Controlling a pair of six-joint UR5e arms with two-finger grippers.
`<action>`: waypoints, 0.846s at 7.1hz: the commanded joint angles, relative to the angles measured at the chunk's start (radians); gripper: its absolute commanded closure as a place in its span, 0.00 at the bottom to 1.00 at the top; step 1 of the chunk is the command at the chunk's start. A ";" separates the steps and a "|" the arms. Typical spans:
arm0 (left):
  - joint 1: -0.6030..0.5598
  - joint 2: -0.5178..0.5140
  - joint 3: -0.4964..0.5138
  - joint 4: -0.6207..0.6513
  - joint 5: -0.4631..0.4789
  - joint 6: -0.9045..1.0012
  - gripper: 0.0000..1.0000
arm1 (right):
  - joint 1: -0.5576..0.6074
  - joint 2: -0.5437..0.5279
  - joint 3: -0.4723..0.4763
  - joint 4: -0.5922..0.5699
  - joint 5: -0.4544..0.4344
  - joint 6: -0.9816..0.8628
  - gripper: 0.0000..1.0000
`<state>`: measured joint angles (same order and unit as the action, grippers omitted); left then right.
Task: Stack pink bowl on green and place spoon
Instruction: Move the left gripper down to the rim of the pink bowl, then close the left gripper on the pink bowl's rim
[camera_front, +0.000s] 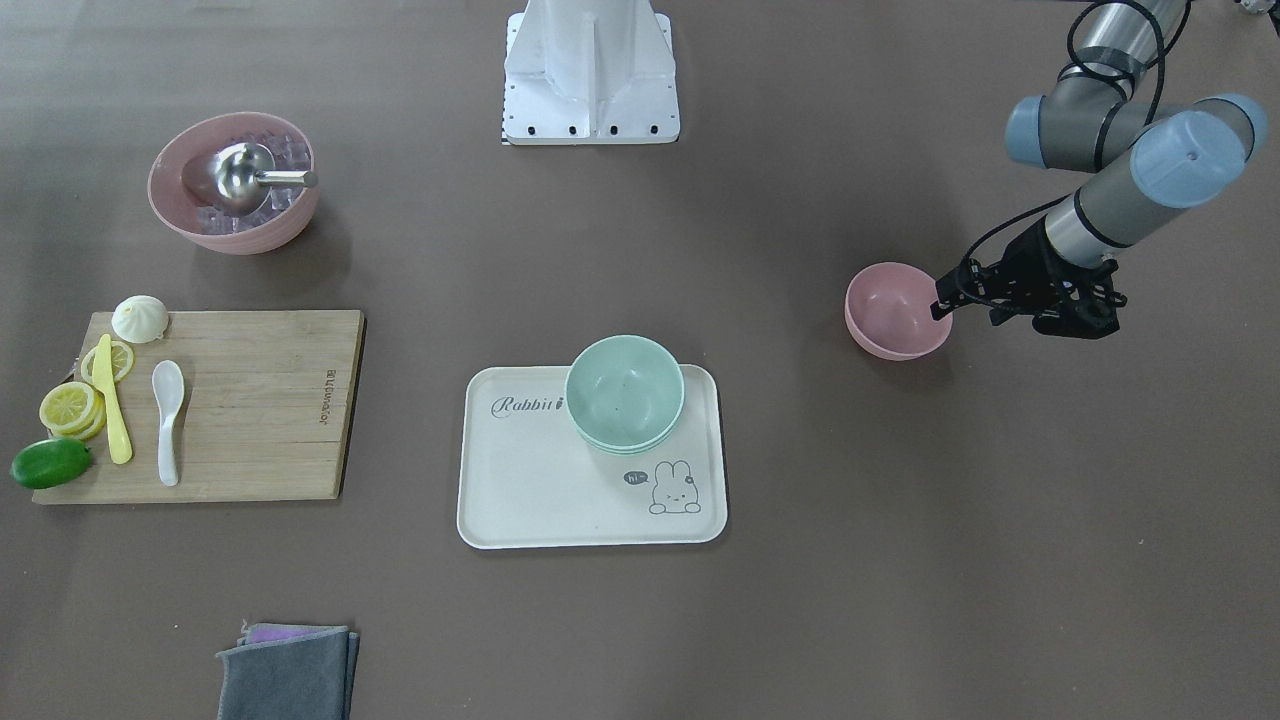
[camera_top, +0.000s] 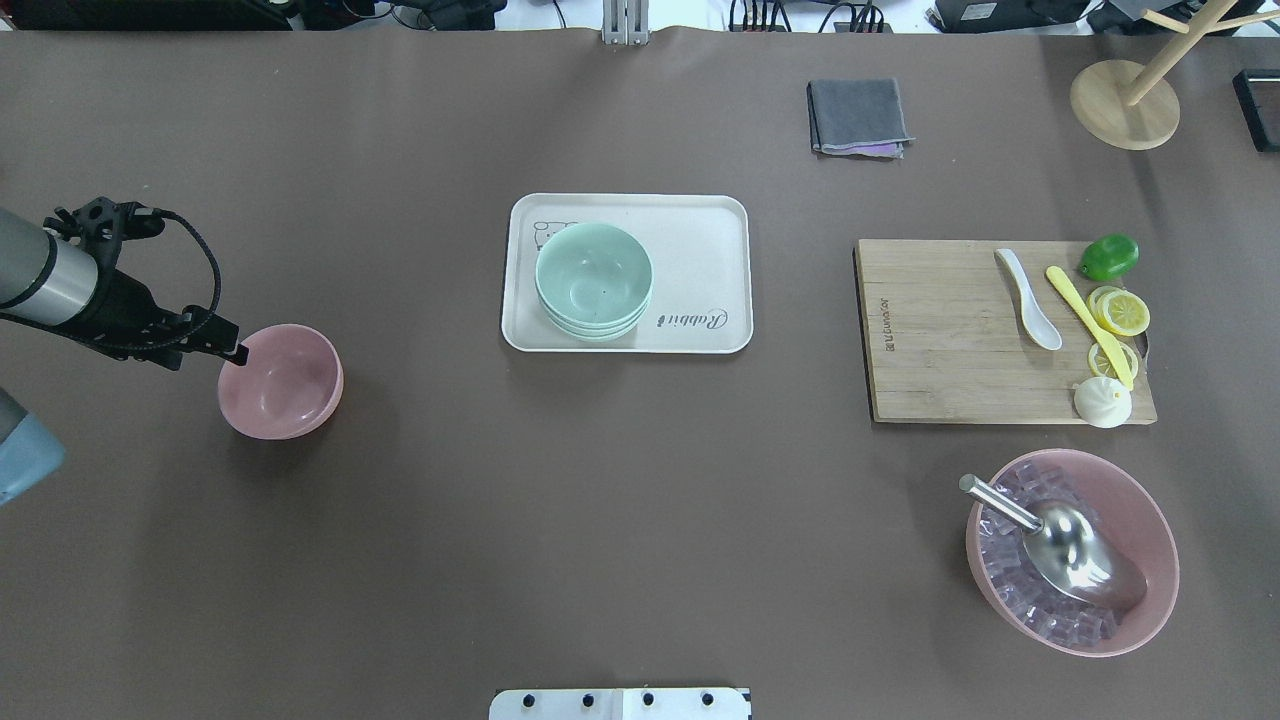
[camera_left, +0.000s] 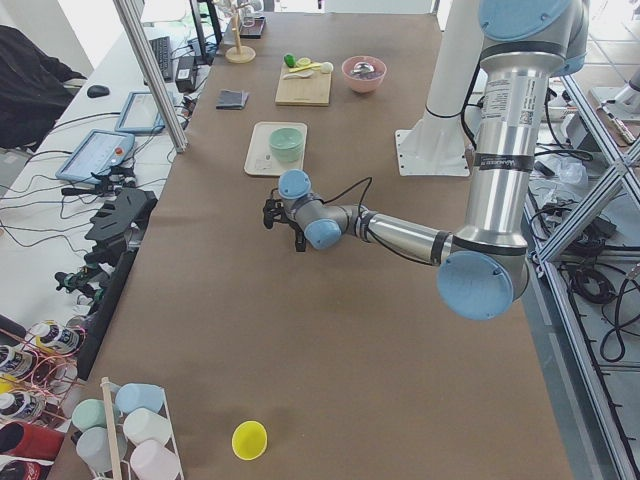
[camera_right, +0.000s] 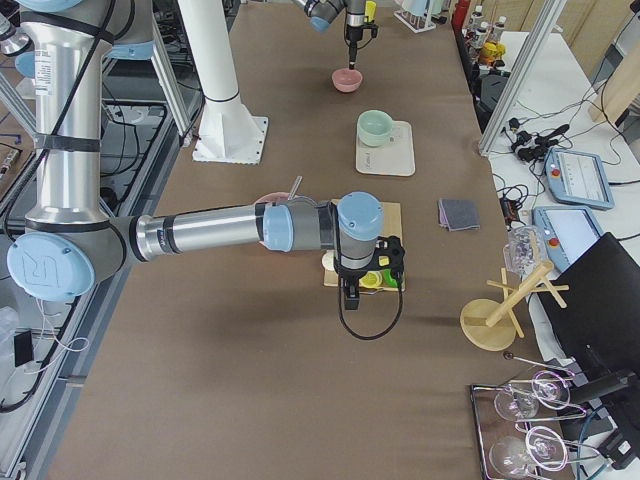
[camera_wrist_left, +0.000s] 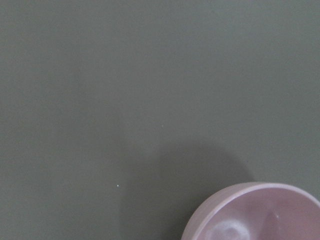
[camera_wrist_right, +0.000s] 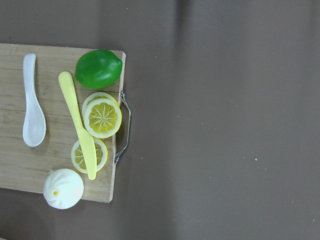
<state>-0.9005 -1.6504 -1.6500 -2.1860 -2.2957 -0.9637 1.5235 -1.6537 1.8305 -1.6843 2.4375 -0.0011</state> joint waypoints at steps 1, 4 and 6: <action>0.005 0.004 -0.014 -0.001 -0.002 -0.004 0.42 | -0.002 0.000 -0.004 0.000 -0.001 0.000 0.00; 0.012 0.001 -0.011 -0.006 -0.004 -0.003 0.77 | -0.002 -0.001 -0.004 0.000 0.000 0.000 0.00; 0.018 0.001 -0.005 -0.028 -0.004 -0.006 0.77 | -0.002 -0.001 -0.005 0.000 -0.002 0.000 0.00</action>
<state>-0.8867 -1.6486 -1.6565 -2.2053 -2.2993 -0.9679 1.5217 -1.6550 1.8259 -1.6843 2.4364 -0.0015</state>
